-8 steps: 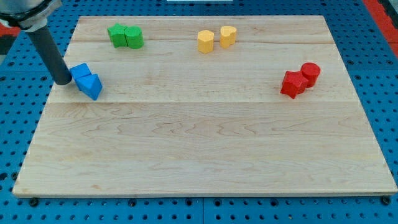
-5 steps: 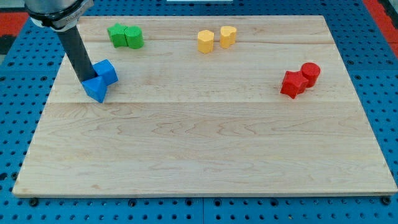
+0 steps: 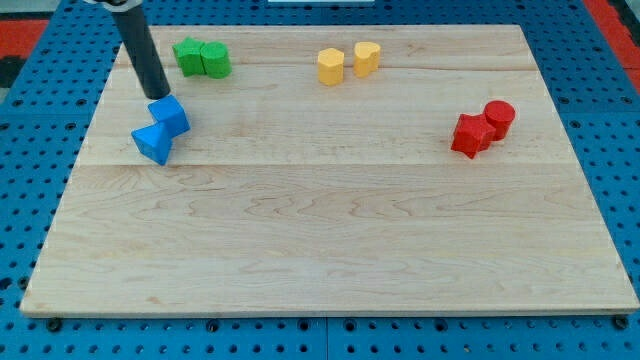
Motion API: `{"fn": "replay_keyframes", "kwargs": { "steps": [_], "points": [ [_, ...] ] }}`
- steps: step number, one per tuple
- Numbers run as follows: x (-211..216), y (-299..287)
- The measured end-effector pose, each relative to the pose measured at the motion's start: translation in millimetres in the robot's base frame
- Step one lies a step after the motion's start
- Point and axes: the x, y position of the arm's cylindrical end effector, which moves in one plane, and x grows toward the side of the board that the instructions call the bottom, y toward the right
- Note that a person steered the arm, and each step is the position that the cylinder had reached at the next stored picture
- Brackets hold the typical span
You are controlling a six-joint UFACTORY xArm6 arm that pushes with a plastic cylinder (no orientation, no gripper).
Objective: Push blue cube and blue triangle towards center
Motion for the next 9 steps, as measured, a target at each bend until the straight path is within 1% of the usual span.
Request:
{"fn": "replay_keyframes", "kwargs": {
  "steps": [1,2,3,5,6,7,8,9],
  "points": [
    [0,0],
    [13,0],
    [40,0],
    [52,0],
    [52,-12],
    [52,-46],
    [70,-55],
    [100,-60]
  ]
}}
